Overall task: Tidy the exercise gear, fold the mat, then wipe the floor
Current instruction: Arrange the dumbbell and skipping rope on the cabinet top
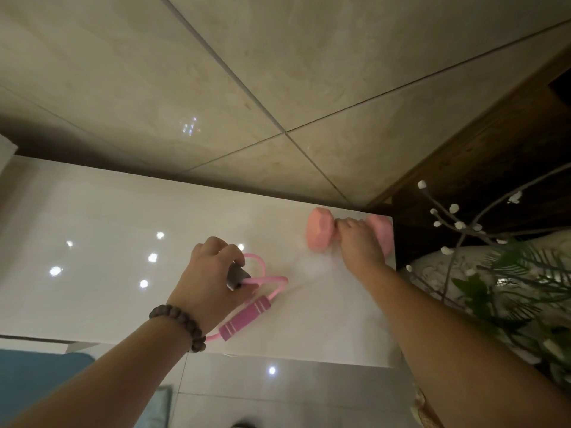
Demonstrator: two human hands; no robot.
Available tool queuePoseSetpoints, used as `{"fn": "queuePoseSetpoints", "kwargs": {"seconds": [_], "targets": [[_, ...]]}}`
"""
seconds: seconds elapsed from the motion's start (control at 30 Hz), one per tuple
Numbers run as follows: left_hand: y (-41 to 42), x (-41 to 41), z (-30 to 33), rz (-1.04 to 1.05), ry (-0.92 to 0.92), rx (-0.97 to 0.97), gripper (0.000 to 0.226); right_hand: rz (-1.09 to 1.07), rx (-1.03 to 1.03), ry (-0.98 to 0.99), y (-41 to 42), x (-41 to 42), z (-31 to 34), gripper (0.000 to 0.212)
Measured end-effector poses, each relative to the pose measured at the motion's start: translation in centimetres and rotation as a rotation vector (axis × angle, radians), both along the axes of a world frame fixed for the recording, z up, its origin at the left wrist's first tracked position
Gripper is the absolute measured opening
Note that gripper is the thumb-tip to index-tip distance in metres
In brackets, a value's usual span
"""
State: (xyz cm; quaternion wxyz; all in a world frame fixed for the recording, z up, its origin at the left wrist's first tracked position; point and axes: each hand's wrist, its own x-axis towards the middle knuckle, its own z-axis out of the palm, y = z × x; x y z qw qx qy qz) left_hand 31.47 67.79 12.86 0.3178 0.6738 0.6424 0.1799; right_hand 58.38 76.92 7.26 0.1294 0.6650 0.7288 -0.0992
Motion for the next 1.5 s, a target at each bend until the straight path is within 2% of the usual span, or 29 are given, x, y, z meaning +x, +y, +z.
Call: {"fn": "queuePoseSetpoints", "kwargs": {"seconds": [0.07,0.13,0.23,0.27,0.33,0.4,0.5,0.6,0.67,0.73,0.8,0.87,1.03,1.13,1.2,1.27,1.33,1.4,1.5], "targets": [[-0.1,0.0,0.2,-0.015,-0.008,-0.004,0.029,-0.038,0.005,0.013,-0.6,-0.7,0.7,0.053],[-0.2,-0.1,0.5,-0.027,-0.015,-0.01,0.031,-0.074,0.092,0.112,-1.6,-2.0,1.9,0.057],[-0.3,-0.6,1.0,-0.059,-0.005,-0.024,0.032,-0.106,0.221,0.503,-4.1,-4.5,3.7,0.047],[-0.3,-0.8,1.2,-0.073,0.0,-0.031,0.032,-0.119,0.175,0.636,-4.8,-5.2,4.4,0.047],[-0.3,-1.2,1.6,-0.117,-0.004,-0.037,0.031,-0.152,-0.061,0.833,-6.1,-6.2,5.7,0.06],[-0.1,-1.0,2.1,-0.211,-0.024,-0.052,0.032,-0.131,-0.337,0.869,-7.2,-6.6,6.2,0.085],[1.0,1.0,2.6,-0.42,-0.043,-0.09,0.035,-0.124,-0.428,0.855,-8.7,-5.7,5.7,0.104],[2.8,4.9,2.6,-0.608,-0.015,-0.095,0.03,-0.29,-0.433,0.945,-10.0,-3.0,5.7,0.094],[3.7,7.7,2.5,-0.687,-0.045,-0.103,0.028,-0.435,-0.434,1.099,-10.9,-1.1,5.5,0.077],[4.1,9.8,2.2,-0.766,0.004,-0.094,0.042,-0.584,-0.364,1.217,-11.7,0.2,4.9,0.052],[4.1,10.7,1.3,-0.796,0.13,-0.044,0.064,-0.67,-0.24,1.15,-12.3,0.8,3.8,0.03],[3.6,10.0,0.4,-0.705,0.178,-0.019,0.073,-0.729,-0.152,1.018,-12.7,0.8,2.7,0.014],[0.2,5.3,-2.7,-0.383,0.246,-0.119,0.068,-0.932,-0.027,0.938,-13.1,0.0,1.1,0.013],[-1.9,2.8,-4.6,-0.322,0.394,-0.235,0.084,-0.957,-0.052,0.832,-13.1,-0.4,0.6,0.005],[-2.7,1.7,-5.7,-0.304,0.466,-0.32,0.101,-0.958,-0.058,0.778,-12.5,-0.7,0.7,0.03],[-3.3,1.1,-6.5,-0.304,0.479,-0.375,0.114,-0.937,-0.044,0.806,-11.4,-1.3,0.9,0.053],[-3.8,0.9,-7.1,-0.313,0.486,-0.379,0.12,-0.888,-0.076,0.827,-9.9,-1.9,0.9,0.066],[-4.2,0.7,-7.5,-0.316,0.498,-0.351,0.12,-0.87,-0.115,0.84,-8.5,-2.5,0.5,0.062],[-4.6,0.6,-8.0,-0.313,0.507,-0.31,0.117,-0.894,-0.05,0.847,-7.7,-3.2,0.0,0.031]]}}
